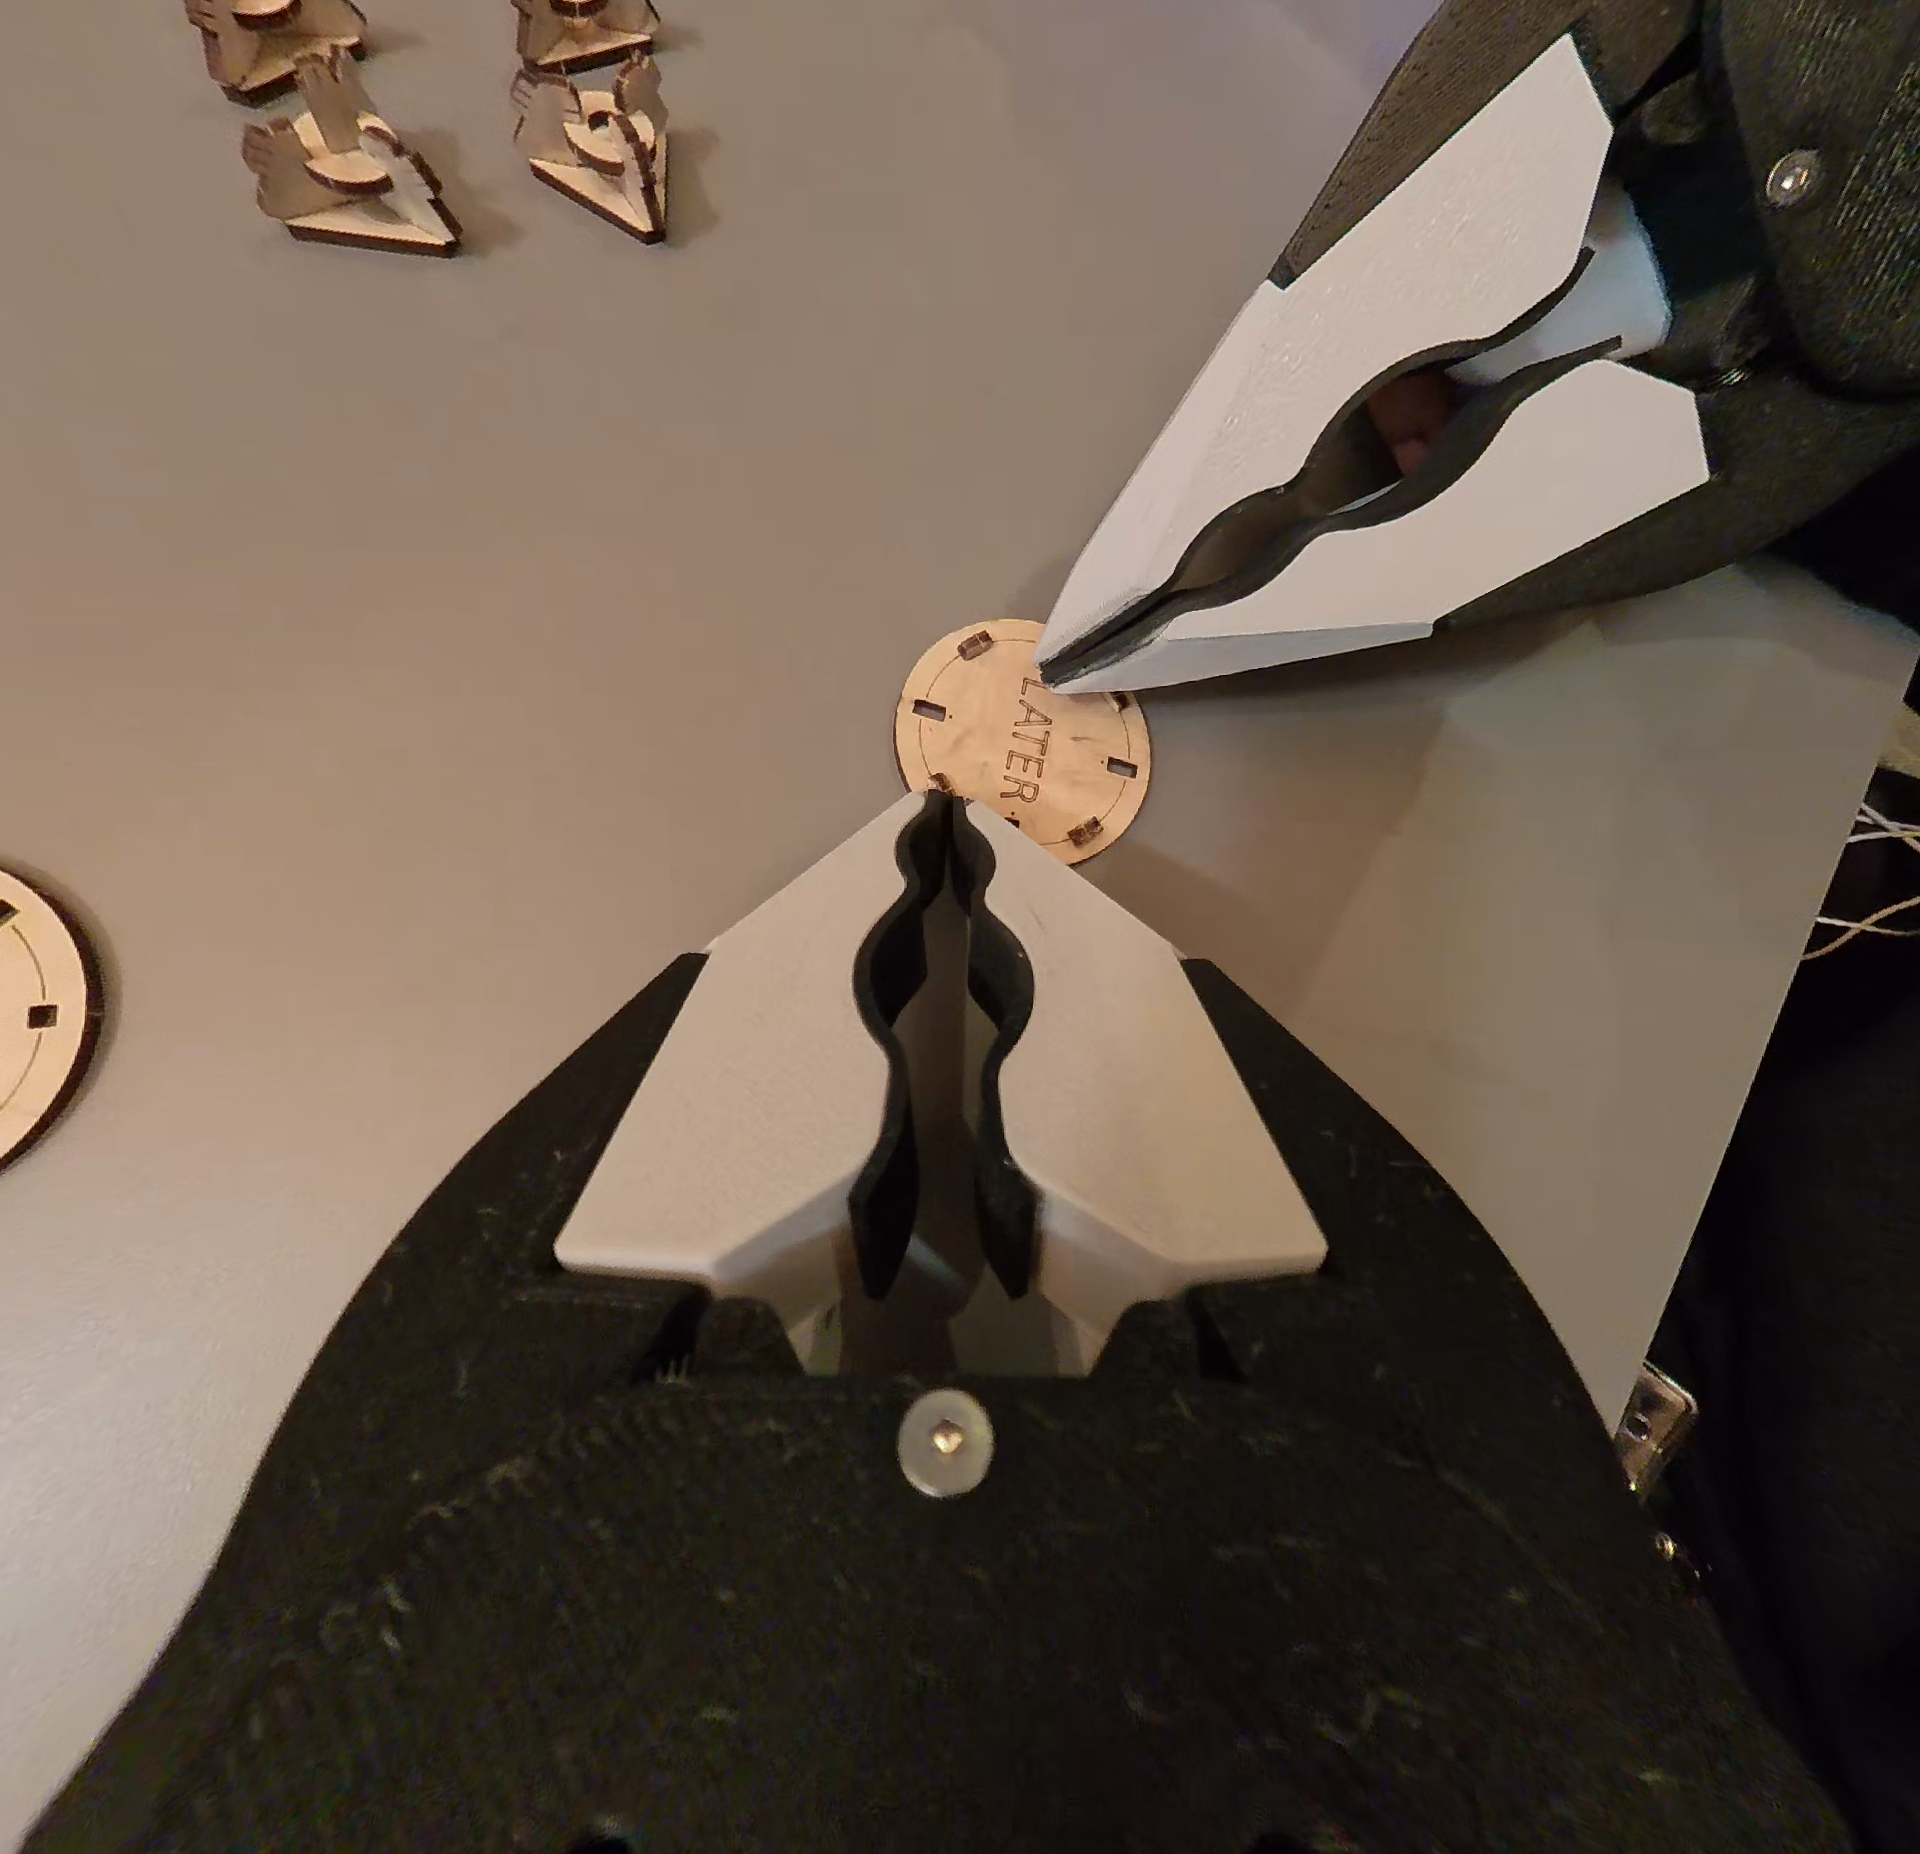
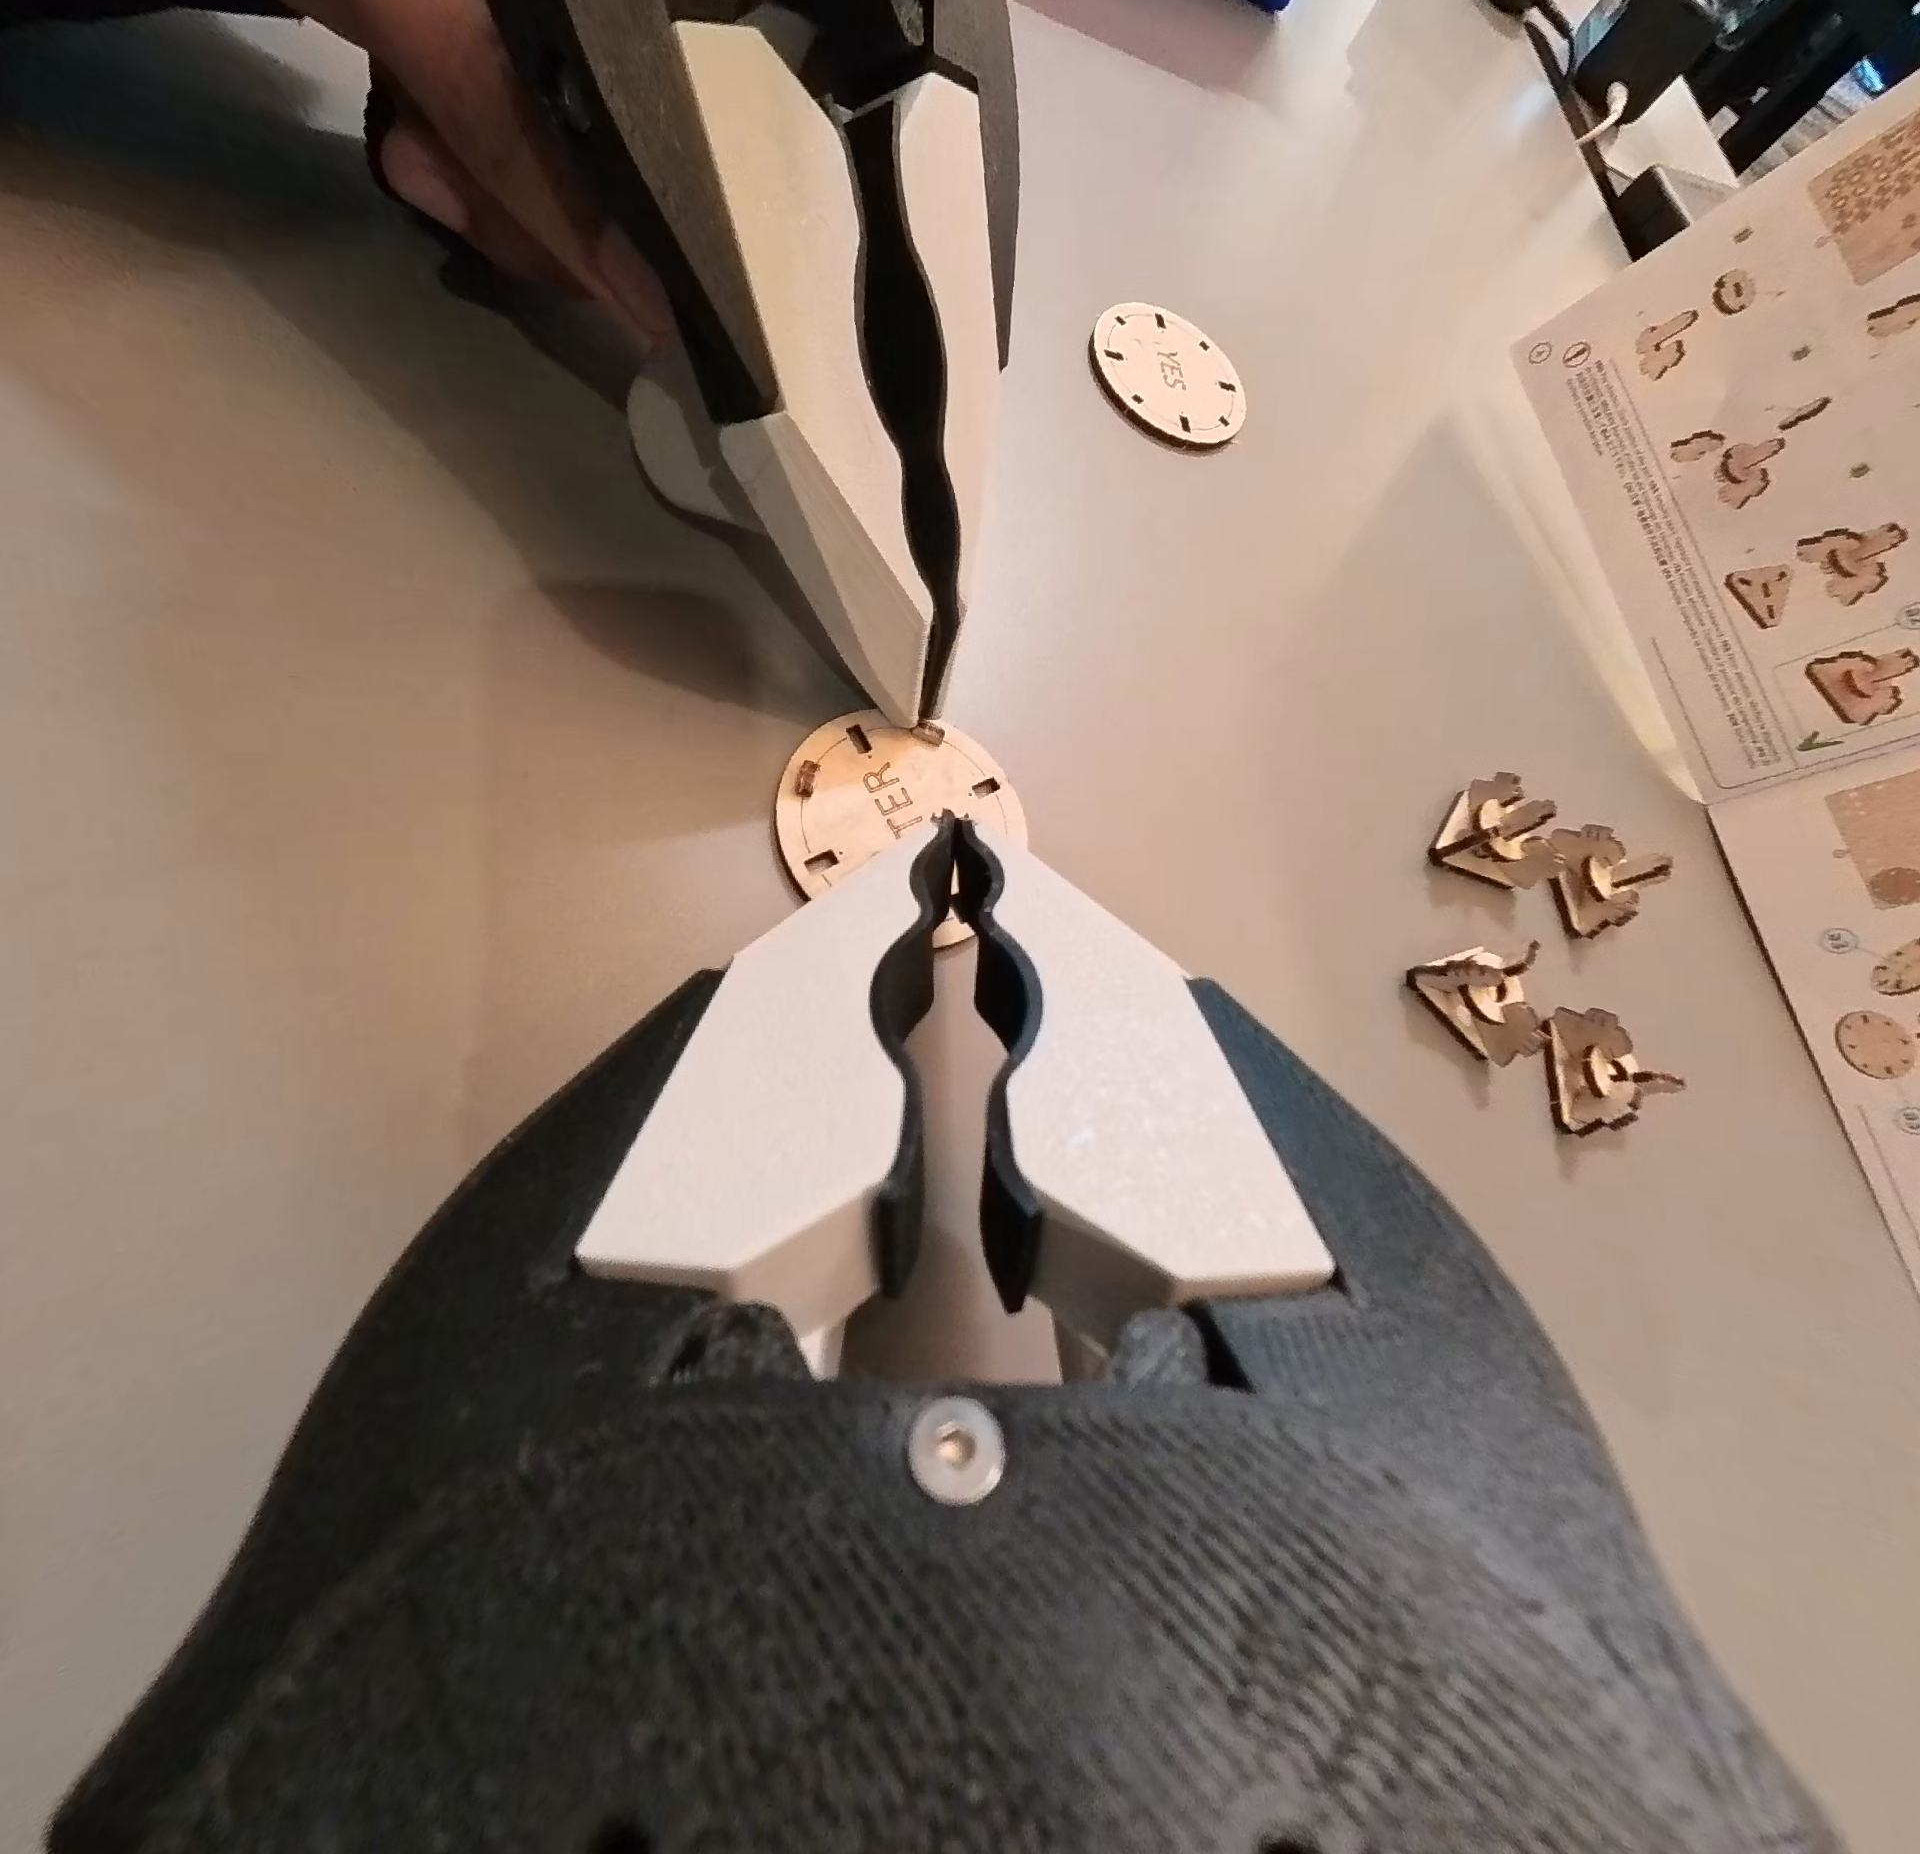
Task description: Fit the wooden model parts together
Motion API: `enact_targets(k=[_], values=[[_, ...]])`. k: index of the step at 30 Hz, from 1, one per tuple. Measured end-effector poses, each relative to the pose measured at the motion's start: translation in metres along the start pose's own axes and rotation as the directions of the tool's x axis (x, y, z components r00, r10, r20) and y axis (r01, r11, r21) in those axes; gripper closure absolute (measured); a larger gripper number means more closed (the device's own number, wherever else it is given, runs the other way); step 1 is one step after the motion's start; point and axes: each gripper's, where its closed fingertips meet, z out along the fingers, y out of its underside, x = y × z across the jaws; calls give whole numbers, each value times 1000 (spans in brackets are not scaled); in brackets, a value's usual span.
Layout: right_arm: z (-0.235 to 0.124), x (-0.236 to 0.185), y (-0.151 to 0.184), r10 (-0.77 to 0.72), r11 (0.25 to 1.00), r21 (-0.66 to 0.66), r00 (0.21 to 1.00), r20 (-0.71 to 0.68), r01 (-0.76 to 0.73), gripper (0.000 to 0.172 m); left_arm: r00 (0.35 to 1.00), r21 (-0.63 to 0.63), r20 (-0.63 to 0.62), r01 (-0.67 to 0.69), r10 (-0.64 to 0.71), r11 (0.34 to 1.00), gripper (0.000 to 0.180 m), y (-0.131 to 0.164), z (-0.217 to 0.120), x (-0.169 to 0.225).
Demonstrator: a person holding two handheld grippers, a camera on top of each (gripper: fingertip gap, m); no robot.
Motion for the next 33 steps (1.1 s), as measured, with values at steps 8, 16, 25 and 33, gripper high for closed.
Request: enact_targets(k=[8,16,25,33], values=[[0,0,0,4,1000,4,1000,-1,-4,172,1000,0,-1,1,-1,1000,180,0,0,0],[-1,1,-1,9,1000,7,1000,-3,-8,172,1000,0,-4,7,-7,1000,180,0,1,0],[-2,4,-2,13,1000,20,1000,-16,-13,172,1000,1,-8,14,-14,1000,180,0,1,0],[-26,36,-14,210,961,191,977,-41,-198,172,996,65,-63,-58,62,996,180,-18,-3,5]])
